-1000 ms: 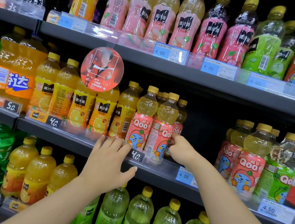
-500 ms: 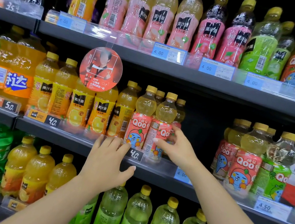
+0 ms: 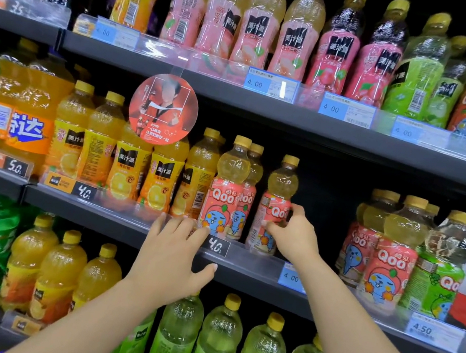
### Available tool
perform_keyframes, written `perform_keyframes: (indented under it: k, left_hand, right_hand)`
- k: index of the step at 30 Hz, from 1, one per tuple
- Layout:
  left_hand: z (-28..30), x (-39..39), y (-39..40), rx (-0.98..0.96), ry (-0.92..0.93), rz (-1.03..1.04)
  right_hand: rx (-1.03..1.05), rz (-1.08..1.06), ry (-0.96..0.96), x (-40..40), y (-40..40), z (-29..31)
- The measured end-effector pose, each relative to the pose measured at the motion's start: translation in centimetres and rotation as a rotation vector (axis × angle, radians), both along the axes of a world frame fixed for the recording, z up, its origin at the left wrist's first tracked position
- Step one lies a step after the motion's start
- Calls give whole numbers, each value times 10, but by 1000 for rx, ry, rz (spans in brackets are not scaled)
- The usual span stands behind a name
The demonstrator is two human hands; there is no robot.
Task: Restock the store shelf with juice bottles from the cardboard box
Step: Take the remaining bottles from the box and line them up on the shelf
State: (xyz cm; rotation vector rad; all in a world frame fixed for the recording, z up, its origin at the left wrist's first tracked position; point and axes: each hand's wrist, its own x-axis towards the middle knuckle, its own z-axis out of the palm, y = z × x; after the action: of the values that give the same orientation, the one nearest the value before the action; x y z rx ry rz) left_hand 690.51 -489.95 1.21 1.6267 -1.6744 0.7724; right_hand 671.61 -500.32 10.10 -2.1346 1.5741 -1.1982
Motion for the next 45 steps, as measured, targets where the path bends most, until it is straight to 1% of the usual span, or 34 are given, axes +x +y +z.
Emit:
perform_keyframes:
  k: [8,10,12,16,21,24,28,33,39,43,45]
  left_hand:
    - [0,-1,2,3,-5,1]
    - [0,-1,2,12,-14,8]
    - [-1,-1,3,37,-27,22]
    - [1,-3,6,83,-61,79]
    - [1,-16,11,7,-84,76]
    - [10,-33,12,0,-91,31]
    - [17,-55,8,7,-119,-35]
    - [12,-59,1,61,-146,-24]
    - [3,-52,-2,-24,-179,-29]
    - [7,-51,-3,-7,-166,-44]
    - [5,-50,-2,-2,-170,-43]
  right_hand:
    - [35,-22,48,7,-1,0]
    - [-5,-17,20,3,10,2]
    - [-90,-6,-32,-8,26,8]
    - [-215,-33,-60,-55,61,16]
    - [-351,-236,-108,-134,89,23]
    - [-252,-304,-99,-157,84,20]
    - [-169,-360,-29,-159,71,12]
    - [-172,-517,116,-154,60,11]
    - [-109,-612,170,-147,52,14]
    - [-128,-672,246,-142,49,10]
    - [-137,-666,244,-140,48,8]
